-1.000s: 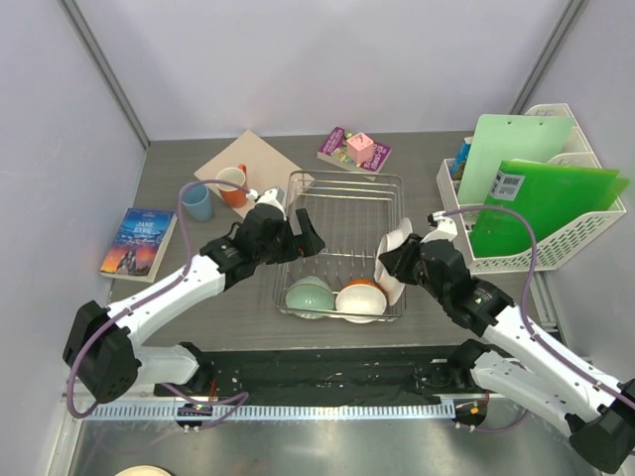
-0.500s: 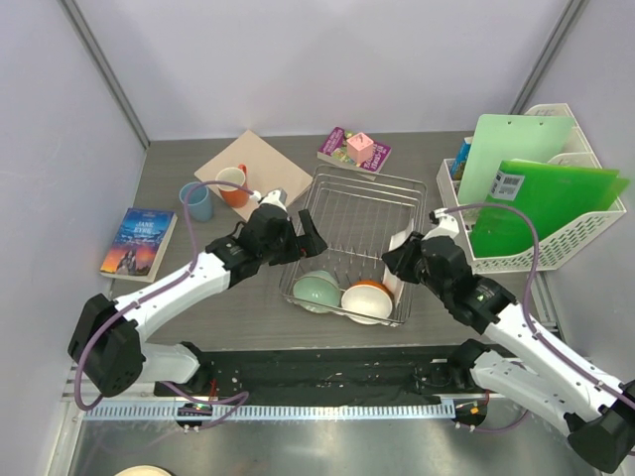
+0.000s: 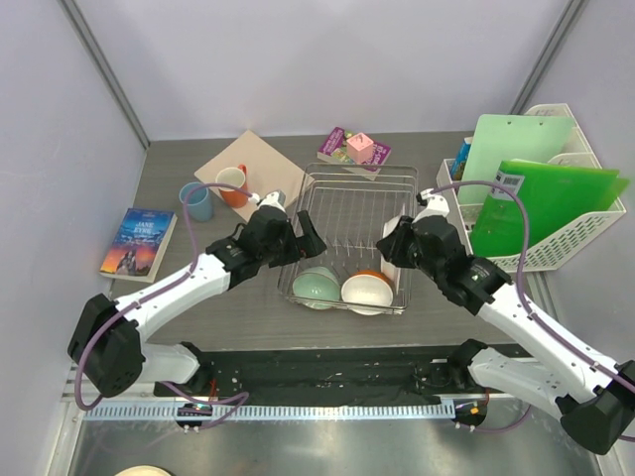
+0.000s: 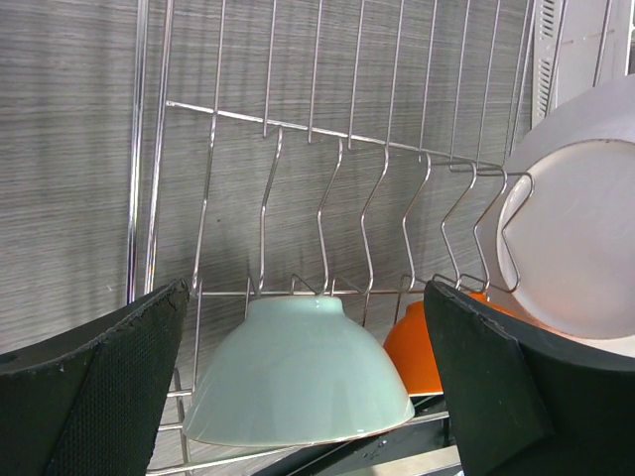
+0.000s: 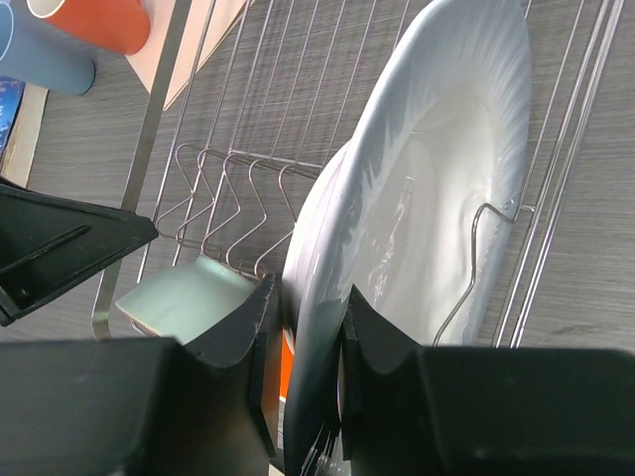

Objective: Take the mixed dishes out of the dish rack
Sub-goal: Pick up the plate from the dish rack.

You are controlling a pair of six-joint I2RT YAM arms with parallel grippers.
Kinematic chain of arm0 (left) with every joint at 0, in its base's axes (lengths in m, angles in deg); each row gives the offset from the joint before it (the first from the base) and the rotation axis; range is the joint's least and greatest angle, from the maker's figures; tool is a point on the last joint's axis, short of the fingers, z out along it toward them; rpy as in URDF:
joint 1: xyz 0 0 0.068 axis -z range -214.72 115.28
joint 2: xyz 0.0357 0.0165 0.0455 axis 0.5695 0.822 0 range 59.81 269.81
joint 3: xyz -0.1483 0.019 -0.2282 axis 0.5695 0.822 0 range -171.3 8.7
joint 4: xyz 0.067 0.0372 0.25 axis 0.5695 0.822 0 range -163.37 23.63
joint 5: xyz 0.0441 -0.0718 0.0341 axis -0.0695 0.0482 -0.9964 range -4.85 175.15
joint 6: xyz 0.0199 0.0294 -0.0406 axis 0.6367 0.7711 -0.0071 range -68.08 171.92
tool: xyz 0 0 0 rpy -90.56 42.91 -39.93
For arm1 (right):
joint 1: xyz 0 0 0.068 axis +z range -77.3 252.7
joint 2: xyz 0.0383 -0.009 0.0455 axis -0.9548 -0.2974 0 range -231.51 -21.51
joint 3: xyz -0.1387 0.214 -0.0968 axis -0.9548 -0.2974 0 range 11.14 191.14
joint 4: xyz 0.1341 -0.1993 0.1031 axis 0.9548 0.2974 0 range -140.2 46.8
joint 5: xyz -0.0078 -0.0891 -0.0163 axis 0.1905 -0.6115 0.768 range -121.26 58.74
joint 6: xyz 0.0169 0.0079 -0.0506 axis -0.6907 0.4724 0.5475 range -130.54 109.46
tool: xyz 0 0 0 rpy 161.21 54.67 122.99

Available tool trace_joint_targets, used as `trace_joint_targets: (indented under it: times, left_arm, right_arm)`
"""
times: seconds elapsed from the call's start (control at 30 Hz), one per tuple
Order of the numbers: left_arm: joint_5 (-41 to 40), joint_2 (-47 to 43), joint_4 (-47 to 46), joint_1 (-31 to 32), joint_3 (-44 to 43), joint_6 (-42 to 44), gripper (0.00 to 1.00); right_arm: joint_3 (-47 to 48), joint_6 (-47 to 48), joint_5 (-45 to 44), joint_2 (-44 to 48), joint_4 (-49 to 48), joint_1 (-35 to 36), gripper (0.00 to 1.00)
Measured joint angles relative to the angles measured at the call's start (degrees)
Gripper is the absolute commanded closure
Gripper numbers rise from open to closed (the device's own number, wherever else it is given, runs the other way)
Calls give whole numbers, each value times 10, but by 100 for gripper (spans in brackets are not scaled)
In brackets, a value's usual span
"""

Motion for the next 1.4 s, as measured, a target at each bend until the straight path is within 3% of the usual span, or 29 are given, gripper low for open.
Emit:
trace_joint_targets:
  times: [0.33, 0.57, 0.7, 0.87, 1.2, 1.4]
  left_arm:
    - [0, -3, -9, 0, 10, -2, 2]
    - [-3, 15, -30, 0, 17, -2, 22]
    - [-19, 39, -32, 0, 3, 1, 18]
    - [-63, 65, -5, 0, -49, 21, 0]
    - [-150, -26, 9, -1, -67, 87, 1]
    - [-208, 13, 55, -4, -85, 106, 10]
  right_arm:
    - [5, 12, 3, -8, -4, 0, 99]
    - [-82, 7, 14, 51, -65, -7, 99]
    - [-130, -7, 25, 77, -108, -10, 99]
    - [-160, -8, 33, 93, -149, -11, 99]
    - [-173, -7, 39, 100, -167, -15, 99]
    - [-174, -6, 44, 99, -170, -18, 99]
